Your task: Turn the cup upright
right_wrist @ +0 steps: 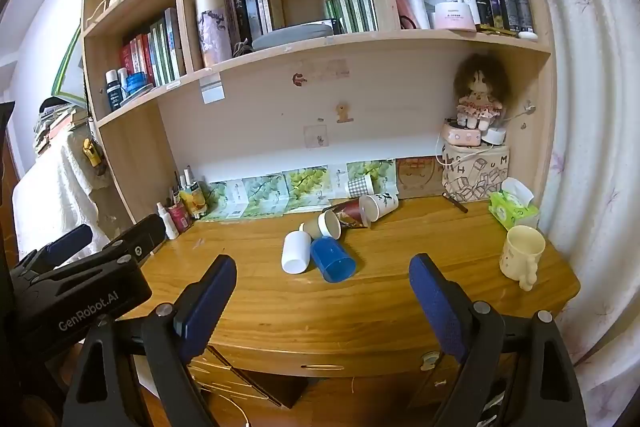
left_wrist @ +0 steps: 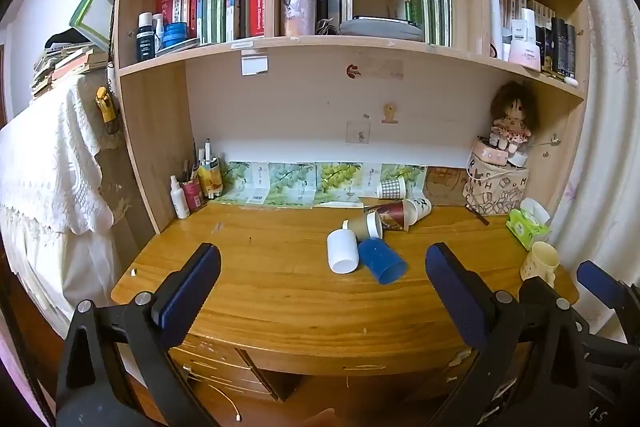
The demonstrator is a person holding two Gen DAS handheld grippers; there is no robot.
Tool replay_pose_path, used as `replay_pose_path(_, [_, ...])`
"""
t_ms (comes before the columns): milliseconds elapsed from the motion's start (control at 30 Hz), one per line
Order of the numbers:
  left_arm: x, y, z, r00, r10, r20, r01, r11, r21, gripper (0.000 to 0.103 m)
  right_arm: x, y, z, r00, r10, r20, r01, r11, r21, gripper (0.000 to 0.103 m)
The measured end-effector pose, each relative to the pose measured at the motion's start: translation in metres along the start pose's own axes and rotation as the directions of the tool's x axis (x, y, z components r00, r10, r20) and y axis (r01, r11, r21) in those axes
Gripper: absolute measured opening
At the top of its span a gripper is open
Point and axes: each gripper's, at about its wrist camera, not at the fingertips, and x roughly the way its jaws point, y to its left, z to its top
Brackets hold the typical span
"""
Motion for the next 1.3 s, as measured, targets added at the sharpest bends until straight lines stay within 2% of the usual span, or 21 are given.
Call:
replay_pose_path(400, [0.008, 0.001, -0.01, 1.0, 0.006, -0.007, -0.006, 1.0, -0.02, 0.102, 0.006, 0.004, 0.0, 1.0, 0.016, -0.015, -0.016, 1.0, 0.008, 0.089])
replay_pose_path(967, [0.021, 0.033, -0.005, 0.995, 0.01, -0.097, -0.018, 0.997, -0.078, 0.102, 0.027, 0.02, 0.005, 0.995, 0.052, -0.081, -0.053, 0.999, -0.012, 0.089])
replay_pose_path(1300, [0.041, 0.057, -0.007, 0.987, -0.019, -0.16, 0.005, 0.996, -0.091, 0.102, 0.043, 0.039, 0.005, 0.989, 0.03, -0.143, -0.03, 1.0, 0.004, 0.089])
